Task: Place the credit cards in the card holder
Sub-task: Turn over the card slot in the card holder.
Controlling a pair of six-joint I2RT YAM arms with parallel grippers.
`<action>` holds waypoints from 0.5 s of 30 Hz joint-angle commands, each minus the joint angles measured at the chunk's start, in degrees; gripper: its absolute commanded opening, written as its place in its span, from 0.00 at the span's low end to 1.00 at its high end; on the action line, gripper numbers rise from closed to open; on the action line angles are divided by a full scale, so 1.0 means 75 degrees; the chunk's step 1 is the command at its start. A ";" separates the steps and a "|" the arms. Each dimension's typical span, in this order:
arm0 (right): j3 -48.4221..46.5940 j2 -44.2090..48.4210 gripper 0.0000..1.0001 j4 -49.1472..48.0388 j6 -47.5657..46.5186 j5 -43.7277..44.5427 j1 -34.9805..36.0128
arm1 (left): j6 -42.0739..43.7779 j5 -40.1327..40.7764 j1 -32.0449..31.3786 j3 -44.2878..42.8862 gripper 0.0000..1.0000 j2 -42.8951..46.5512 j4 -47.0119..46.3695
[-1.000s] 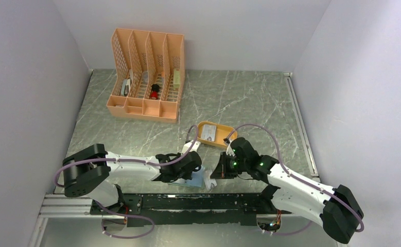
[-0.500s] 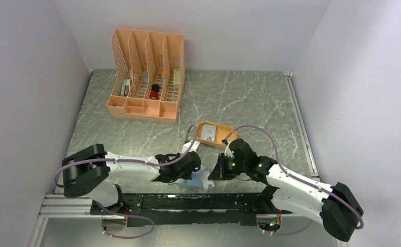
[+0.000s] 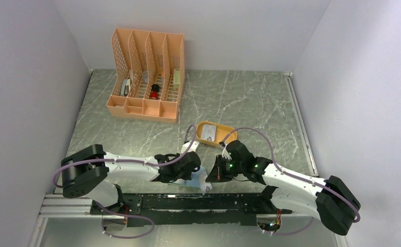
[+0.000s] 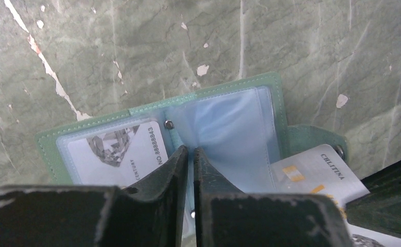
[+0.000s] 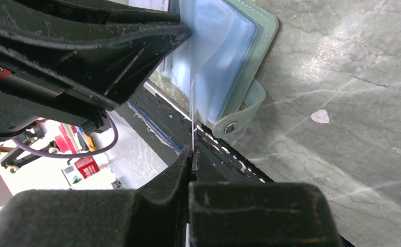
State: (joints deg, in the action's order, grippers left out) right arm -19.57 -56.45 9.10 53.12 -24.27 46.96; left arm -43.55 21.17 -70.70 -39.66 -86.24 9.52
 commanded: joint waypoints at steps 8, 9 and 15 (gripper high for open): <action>0.0020 -0.0448 0.00 -0.1060 0.0327 -0.0108 0.0233 | -0.0110 -0.0003 -0.0031 -0.0532 0.40 0.1253 0.1417; 0.0020 -0.0470 0.00 -0.1114 0.0348 -0.0095 0.0249 | -0.0137 0.0028 -0.0031 -0.0581 0.40 0.1361 0.1530; -0.0171 -0.0794 0.00 -0.1634 0.0424 -0.0045 0.0349 | -0.0389 0.0491 -0.0031 -0.0444 0.41 0.2275 0.2195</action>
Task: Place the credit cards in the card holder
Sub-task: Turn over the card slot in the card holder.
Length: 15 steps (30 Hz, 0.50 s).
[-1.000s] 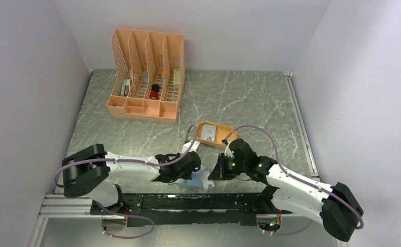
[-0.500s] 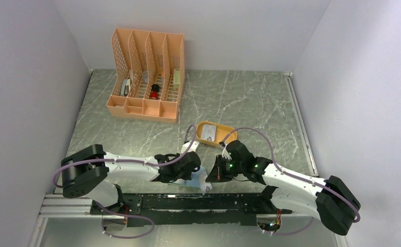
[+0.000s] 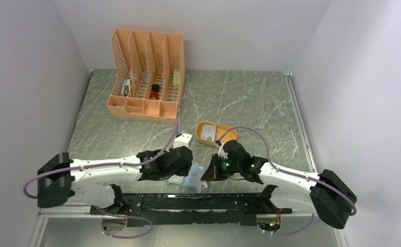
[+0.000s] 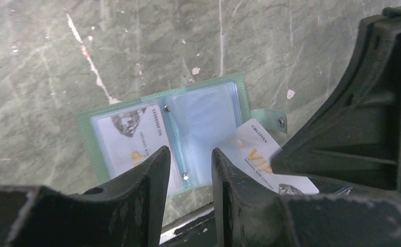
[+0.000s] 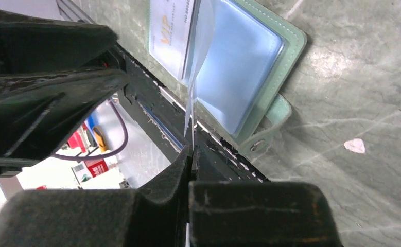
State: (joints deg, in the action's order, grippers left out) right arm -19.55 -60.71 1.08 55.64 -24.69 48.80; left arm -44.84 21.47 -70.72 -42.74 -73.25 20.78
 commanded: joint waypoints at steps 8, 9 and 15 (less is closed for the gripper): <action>-0.0701 -0.1310 0.00 -0.1047 0.0016 0.0108 0.0395 | -0.0474 0.0714 -0.0018 0.0619 0.42 0.1841 0.0852; -0.0750 -0.1399 0.00 -0.1120 0.0035 0.0131 0.0431 | -0.0488 0.0717 -0.0016 0.0665 0.43 0.1919 0.0870; -0.1105 -0.1833 0.00 -0.1140 0.0011 0.0277 0.0633 | -0.0520 0.0674 -0.0016 0.0882 0.43 0.2068 0.0905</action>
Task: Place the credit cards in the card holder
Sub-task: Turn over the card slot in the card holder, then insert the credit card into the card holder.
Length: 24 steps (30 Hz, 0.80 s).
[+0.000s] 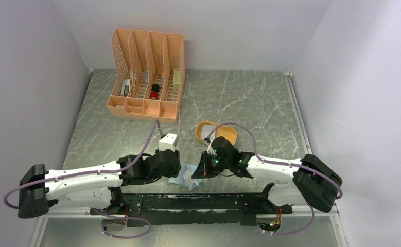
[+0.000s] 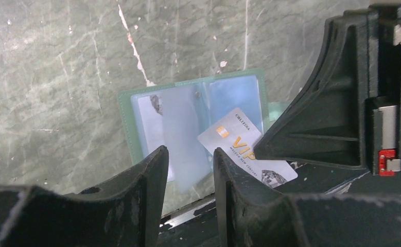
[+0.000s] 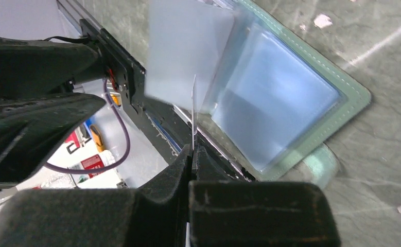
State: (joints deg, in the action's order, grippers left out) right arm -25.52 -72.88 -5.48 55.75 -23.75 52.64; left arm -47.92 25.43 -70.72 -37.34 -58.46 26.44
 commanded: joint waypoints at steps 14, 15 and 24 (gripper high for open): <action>-0.0468 -0.0099 0.00 0.0197 -0.0028 0.0797 0.0252 | -0.0126 0.0338 0.0052 0.0750 0.43 -0.0570 -0.0310; -0.0433 0.0096 0.00 0.0303 -0.0017 0.0953 0.0258 | -0.0217 0.0336 0.0108 0.0809 0.42 -0.0706 -0.0292; 0.0153 0.0586 0.00 0.0261 0.0461 0.1196 0.0255 | -0.1092 0.0294 0.0391 0.1538 0.40 -0.0442 -0.0271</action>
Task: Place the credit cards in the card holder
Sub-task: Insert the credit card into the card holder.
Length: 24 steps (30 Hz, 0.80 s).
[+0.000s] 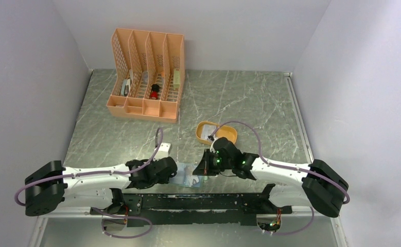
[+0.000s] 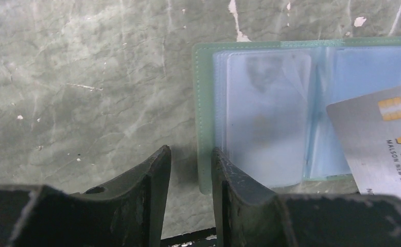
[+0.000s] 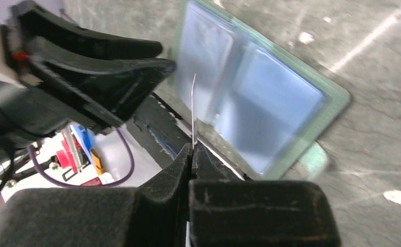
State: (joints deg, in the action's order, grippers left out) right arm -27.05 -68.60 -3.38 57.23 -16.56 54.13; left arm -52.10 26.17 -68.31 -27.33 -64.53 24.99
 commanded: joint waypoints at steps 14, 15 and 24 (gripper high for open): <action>0.0735 -0.0353 0.00 -0.0972 0.0519 -0.0174 0.0060 | -0.0999 -0.0081 0.0085 0.0782 0.37 0.0747 -0.0098; 0.0726 -0.0413 0.00 -0.1020 0.0516 -0.0201 0.0059 | -0.0999 -0.0084 0.0084 0.0777 0.37 0.0758 -0.0095; 0.0480 -0.0784 0.00 -0.1061 0.0361 -0.0342 0.0078 | -0.0998 -0.0107 0.0085 0.0756 0.37 0.0811 -0.0086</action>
State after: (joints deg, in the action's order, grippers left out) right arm -22.15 -73.45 -9.47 60.55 -18.31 54.24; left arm -58.67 26.30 -67.94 -22.44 -58.61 24.82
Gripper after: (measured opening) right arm 0.010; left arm 0.373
